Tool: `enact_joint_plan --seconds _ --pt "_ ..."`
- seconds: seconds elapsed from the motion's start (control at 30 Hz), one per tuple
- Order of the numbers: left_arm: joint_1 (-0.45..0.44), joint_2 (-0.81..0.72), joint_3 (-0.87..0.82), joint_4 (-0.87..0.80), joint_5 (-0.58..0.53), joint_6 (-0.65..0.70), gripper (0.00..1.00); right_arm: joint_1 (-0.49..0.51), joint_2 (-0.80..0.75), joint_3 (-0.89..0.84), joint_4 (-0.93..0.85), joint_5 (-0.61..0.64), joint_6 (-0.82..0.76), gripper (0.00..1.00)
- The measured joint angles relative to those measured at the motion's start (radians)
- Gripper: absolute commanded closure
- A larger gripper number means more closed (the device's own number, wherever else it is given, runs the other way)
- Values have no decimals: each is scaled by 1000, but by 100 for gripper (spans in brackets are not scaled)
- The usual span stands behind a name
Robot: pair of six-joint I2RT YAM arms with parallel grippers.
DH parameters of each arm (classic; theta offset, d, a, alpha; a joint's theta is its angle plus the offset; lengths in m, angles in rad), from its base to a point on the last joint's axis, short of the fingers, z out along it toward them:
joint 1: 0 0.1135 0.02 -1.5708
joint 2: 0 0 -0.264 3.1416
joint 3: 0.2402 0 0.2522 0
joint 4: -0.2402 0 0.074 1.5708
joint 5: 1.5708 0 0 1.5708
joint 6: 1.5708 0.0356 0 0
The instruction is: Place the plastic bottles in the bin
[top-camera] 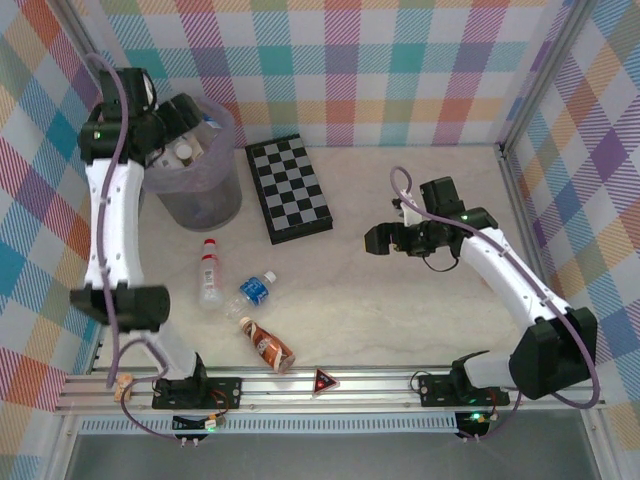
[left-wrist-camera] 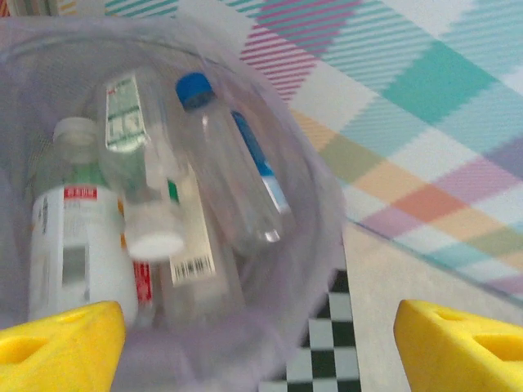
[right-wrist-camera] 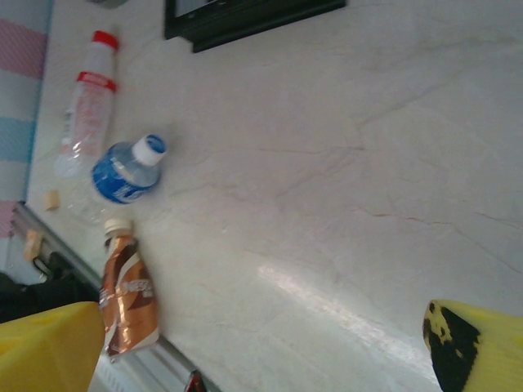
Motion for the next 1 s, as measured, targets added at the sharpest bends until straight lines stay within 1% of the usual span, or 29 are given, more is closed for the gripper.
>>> enact_joint_plan --seconds 0.13,0.23,0.33,0.43,0.5,0.67,0.77,0.83,0.93,1.0 --pt "-140 -241 -224 -50 -86 19 14 0 32 4 13 37 11 1" --pt "-231 -360 -381 -96 -132 21 11 0 55 28 16 55 10 0" --pt "-352 -415 -531 -146 -155 26 9 0 82 58 17 64 6 0" --pt "-478 -418 -676 -190 -134 -19 12 0 103 74 16 76 6 0" --pt "-537 -425 -787 -200 -105 -103 13 0 111 81 14 85 6 0" --pt "-638 -531 -1065 -190 -64 -406 14 0 130 95 9 100 6 1" --pt "-690 -637 -1223 -141 -45 -603 15 0 158 105 8 100 6 1" --pt "-716 -681 -1339 -69 -16 -721 15 0 177 107 7 100 6 0" --pt "-753 -664 -1459 21 10 -850 15 0 185 109 -3 101 6 0" --pt "-767 -630 -1484 58 21 -899 15 0 185 115 -13 104 5 1"
